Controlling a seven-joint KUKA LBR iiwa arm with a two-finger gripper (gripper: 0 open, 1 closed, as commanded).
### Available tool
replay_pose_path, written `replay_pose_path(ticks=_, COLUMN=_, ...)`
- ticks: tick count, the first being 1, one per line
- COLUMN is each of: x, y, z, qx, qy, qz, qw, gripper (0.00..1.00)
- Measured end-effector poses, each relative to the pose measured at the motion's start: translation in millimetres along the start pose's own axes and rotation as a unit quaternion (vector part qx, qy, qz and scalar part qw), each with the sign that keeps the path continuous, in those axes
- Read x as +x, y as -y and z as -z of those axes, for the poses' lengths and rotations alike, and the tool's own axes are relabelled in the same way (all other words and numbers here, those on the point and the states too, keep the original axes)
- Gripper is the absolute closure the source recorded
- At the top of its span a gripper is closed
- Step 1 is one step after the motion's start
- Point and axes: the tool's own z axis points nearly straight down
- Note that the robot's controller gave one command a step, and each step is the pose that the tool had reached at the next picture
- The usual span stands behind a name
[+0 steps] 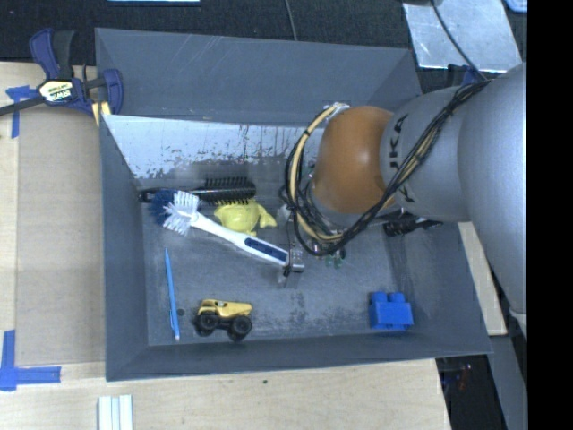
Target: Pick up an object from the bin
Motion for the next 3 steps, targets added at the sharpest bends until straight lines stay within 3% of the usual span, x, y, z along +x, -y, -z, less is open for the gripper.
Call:
replay_pose_path(ticks=1, x=2.8, y=-81, z=4, qx=-0.003, qy=0.0043, qz=-0.032, qw=0.9995, gripper=1.00)
replay_pose_path(ticks=2, x=2.7, y=-81, z=4, qx=-0.003, qy=0.0044, qz=-0.032, qw=0.9995, gripper=1.00)
replay_pose_path(ticks=3, x=5.1, y=-80, z=40, qx=0.000, qy=-0.0007, qz=-0.031, qw=0.9995, gripper=1.00)
